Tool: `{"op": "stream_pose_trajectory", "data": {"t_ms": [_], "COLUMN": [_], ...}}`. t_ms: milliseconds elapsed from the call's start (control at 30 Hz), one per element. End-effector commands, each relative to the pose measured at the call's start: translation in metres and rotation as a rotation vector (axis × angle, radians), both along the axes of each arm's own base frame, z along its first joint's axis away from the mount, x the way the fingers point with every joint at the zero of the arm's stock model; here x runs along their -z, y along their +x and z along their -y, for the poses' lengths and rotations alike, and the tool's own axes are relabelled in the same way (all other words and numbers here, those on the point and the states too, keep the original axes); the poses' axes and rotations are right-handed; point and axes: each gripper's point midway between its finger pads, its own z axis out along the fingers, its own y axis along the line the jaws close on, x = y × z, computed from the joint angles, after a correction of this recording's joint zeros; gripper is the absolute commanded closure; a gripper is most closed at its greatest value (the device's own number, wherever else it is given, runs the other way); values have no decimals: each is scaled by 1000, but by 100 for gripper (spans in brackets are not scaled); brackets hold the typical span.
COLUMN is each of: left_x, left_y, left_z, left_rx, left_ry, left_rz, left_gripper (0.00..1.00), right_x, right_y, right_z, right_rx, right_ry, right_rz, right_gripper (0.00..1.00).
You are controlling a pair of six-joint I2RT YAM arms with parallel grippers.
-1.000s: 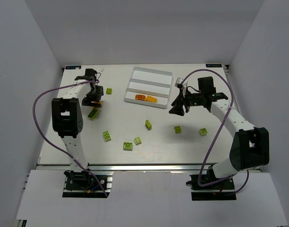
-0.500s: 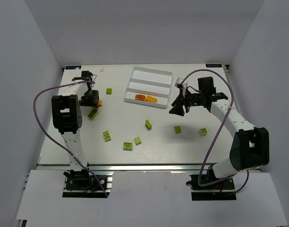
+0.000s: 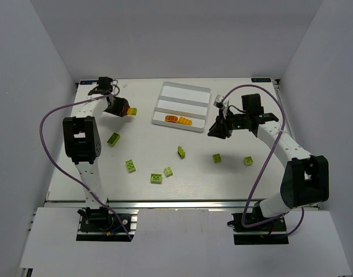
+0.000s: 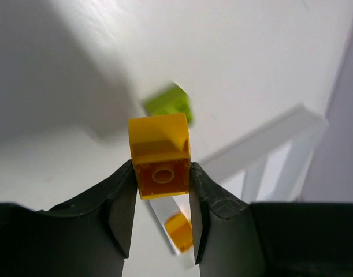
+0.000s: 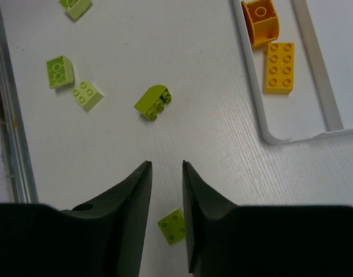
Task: Sort the legos into containers by color
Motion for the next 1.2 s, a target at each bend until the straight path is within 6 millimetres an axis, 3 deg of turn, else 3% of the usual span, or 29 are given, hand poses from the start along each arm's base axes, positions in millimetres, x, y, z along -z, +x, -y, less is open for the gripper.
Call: {"op": "stream_pose_trajectory", "data": {"t_ms": [0,33,67,167,267,333,367,467,633,867,1000,1100,1167], "left_x": [-71,-70,-81,-82,-85,-76,-88,-77,-53,-34,-31,-28,-29], "left_y": [16,9,7,-3,-6,-6,-3,-4,-17,-16,-9,-8,-6], "left_z": [64,76,80,106,140,158,175,187,191,192,197,198,198], "left_rx": [328,367,389,475,566,611,641,649,628,569,540,521,516], "left_ry": [-96,-97,-85,-97,-129,-132,-132,-113,-65,-64,-97,-110,-110], "left_rz": [283,287,317,339,342,314,341,294,189,136,142,128,132], "left_gripper": [100,100,100,100,100,100,100,100,97,90,81,69,55], "right_x": [-12,-12,-12,-10,-11,-12,-14,-15,-14,-15,-15,-15,-15], "right_y": [5,5,4,4,6,7,9,10,9,4,3,2,0], "right_z": [1,0,-1,-1,-1,-1,0,1,4,3,4,5,5], "right_rx": [10,8,6,9,17,25,30,40,55,52,53,56,53], "right_ry": [11,12,12,14,20,20,21,13,3,12,10,8,6], "right_rz": [29,24,25,17,21,18,23,35,52,53,56,61,62], "right_gripper": [69,72,79,83,83,82,81,75,64,60,59,57,54]}}
